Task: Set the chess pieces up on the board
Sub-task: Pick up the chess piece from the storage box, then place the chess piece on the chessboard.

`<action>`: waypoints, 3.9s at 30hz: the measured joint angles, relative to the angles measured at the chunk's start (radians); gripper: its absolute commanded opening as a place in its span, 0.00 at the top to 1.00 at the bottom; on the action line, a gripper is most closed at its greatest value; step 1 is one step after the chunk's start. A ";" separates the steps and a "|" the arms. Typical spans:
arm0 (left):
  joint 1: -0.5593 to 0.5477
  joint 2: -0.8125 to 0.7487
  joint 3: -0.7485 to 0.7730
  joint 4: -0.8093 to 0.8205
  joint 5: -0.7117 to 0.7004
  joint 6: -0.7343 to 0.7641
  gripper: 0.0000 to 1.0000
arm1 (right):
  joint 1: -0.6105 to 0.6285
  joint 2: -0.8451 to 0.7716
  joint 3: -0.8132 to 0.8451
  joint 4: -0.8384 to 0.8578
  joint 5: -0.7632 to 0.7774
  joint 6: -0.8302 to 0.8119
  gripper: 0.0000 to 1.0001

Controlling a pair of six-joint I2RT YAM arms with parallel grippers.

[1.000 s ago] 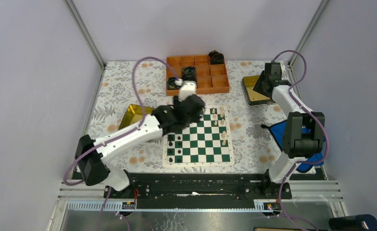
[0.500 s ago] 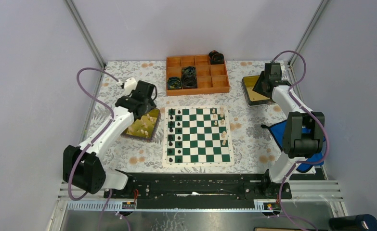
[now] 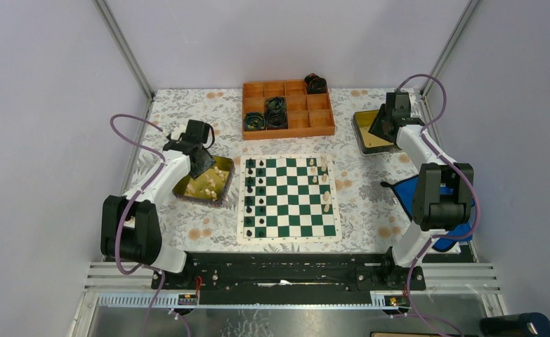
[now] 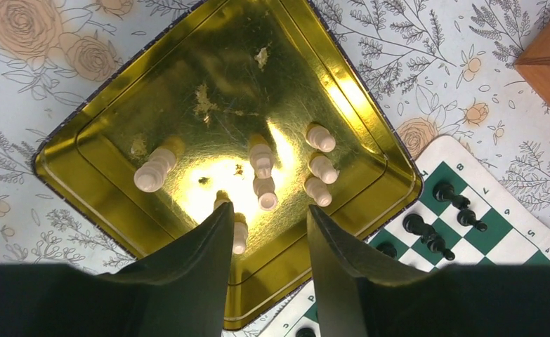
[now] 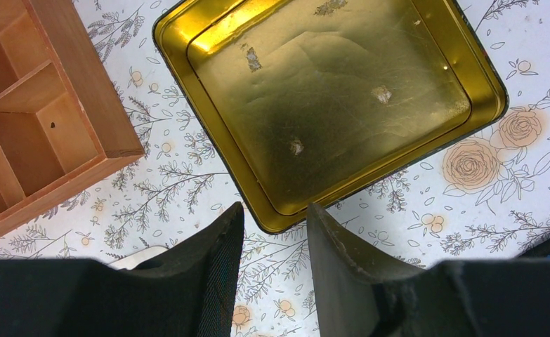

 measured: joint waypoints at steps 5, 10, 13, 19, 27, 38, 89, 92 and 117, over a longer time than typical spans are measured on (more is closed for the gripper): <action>0.016 0.035 0.000 0.026 0.045 -0.003 0.55 | 0.000 0.000 0.000 0.000 0.000 0.000 0.55; 0.023 0.074 0.000 0.047 0.075 -0.005 0.56 | 0.000 0.002 0.000 0.000 0.000 0.000 0.55; 0.024 0.090 0.000 0.058 0.086 -0.005 0.56 | 0.000 0.007 0.000 0.000 0.000 0.000 0.55; 0.034 0.114 -0.002 0.062 0.094 -0.005 0.57 | 0.000 0.014 0.000 0.000 0.000 0.000 0.55; 0.045 0.126 -0.011 0.068 0.101 -0.004 0.57 | 0.000 0.014 0.000 0.000 0.000 0.000 0.55; 0.050 0.163 -0.012 0.079 0.110 -0.002 0.61 | 0.000 0.014 0.000 0.001 0.000 0.000 0.55; 0.080 0.141 -0.012 0.104 0.110 0.093 1.00 | 0.000 0.028 0.000 0.000 0.002 0.000 0.55; 0.080 0.106 -0.012 0.105 0.110 0.111 1.00 | 0.000 0.028 0.000 0.000 0.001 0.000 0.55; -0.662 -0.103 0.073 0.186 0.174 0.498 1.00 | 0.000 0.001 -0.003 -0.005 0.009 0.000 0.54</action>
